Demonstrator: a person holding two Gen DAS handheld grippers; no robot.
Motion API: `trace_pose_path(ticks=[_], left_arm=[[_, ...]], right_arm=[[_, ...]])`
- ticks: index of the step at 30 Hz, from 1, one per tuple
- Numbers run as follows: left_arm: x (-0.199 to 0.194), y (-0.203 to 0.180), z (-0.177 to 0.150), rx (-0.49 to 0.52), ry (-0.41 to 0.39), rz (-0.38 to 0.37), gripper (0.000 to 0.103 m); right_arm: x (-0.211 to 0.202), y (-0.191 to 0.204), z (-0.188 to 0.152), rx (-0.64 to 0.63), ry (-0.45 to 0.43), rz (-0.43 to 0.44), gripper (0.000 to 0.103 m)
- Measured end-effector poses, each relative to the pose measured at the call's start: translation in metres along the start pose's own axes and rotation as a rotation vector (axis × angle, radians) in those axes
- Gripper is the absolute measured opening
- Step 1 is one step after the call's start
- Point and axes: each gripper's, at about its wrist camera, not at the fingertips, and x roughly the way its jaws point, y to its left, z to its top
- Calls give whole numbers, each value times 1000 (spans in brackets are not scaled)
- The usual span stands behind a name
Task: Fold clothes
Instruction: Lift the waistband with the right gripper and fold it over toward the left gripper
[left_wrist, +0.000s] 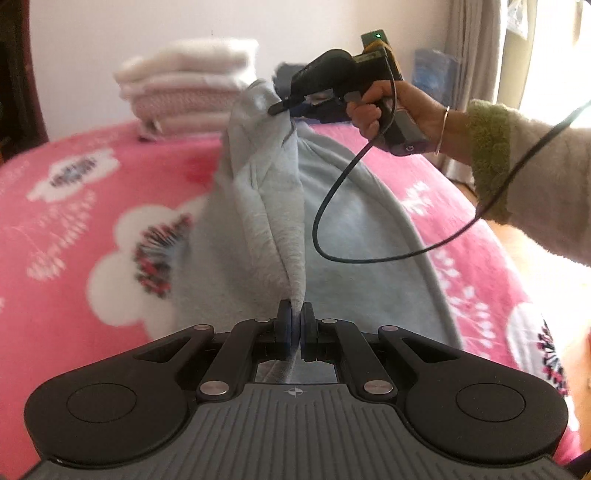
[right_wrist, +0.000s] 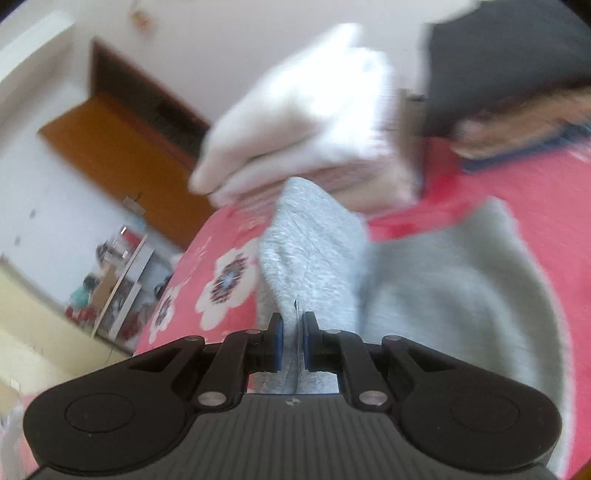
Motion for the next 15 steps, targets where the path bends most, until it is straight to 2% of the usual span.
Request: trace_pose_path(ticks=[3,8,11,13,15], left_arm=[[14,-13,-4,18,41,2,2],[29,-22,-13,49,113,28,3],[37,-26,-18,69,145,54,4],[41,-29,-21,76,150,66,5],[42,-31,-22,79,153,73,5]], right_arm=[[-2,-37,-8,86,-21,-5,11],[-4,-84,-21,210,-36,44,15],[-8,-90,-22,221,-70,69,27],[-8,-91,-19,223,-87,64,44],[-8,-92,-16,224,-103,59,44]])
